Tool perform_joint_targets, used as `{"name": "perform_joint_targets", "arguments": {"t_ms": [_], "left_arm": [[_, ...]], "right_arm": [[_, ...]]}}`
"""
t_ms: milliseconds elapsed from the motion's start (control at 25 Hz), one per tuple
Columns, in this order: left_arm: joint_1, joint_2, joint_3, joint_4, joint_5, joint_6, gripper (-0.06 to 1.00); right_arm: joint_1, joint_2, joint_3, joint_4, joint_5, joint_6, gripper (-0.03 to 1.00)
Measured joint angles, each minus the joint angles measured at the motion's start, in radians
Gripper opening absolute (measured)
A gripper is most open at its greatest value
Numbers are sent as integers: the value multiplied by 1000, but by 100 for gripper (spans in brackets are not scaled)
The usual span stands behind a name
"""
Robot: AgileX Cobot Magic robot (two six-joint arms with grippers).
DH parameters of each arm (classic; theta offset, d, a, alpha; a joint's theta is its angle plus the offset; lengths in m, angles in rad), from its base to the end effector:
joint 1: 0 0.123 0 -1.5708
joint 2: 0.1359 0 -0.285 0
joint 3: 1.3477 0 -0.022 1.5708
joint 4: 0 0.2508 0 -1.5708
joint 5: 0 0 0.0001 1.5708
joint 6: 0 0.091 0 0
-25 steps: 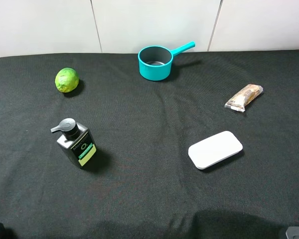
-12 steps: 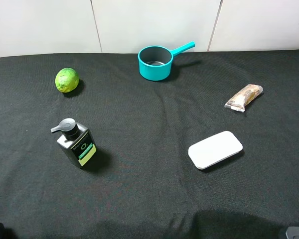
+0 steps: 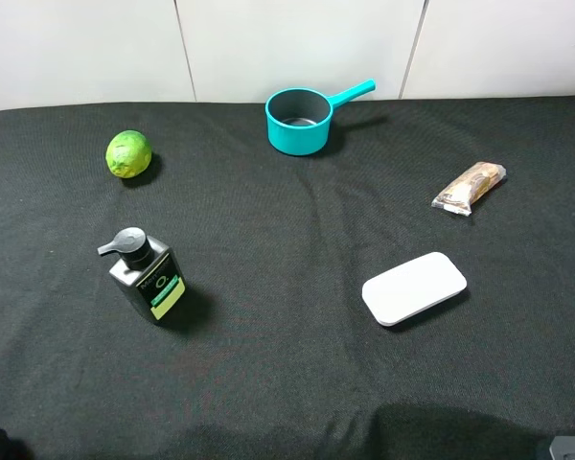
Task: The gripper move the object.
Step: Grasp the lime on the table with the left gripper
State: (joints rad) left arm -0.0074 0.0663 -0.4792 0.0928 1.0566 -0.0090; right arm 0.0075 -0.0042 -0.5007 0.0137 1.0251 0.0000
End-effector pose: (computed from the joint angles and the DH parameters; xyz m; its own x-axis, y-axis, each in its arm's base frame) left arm 0.0074 0.0073 0.2719 -0.5285 0.0405 -0.8479 -0.0418 0.9964 0.0737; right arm -0.0042 0.0010 0.2804 -0.4197 0.0040 -0.9077 -0.0151 0.9998 0.0114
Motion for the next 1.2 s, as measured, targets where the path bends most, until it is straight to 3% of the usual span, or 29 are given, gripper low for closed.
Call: {"name": "perform_joint_targets", "arguments": {"t_ms": [840,1200], "left_arm": [[0,622,-93,4,-12,-7,80],[0,793,-158,3,-18,-8,80]], "right_arm": [[0,0,0,0,0,0,69],[0,0,0,0,0,0,69]]}}
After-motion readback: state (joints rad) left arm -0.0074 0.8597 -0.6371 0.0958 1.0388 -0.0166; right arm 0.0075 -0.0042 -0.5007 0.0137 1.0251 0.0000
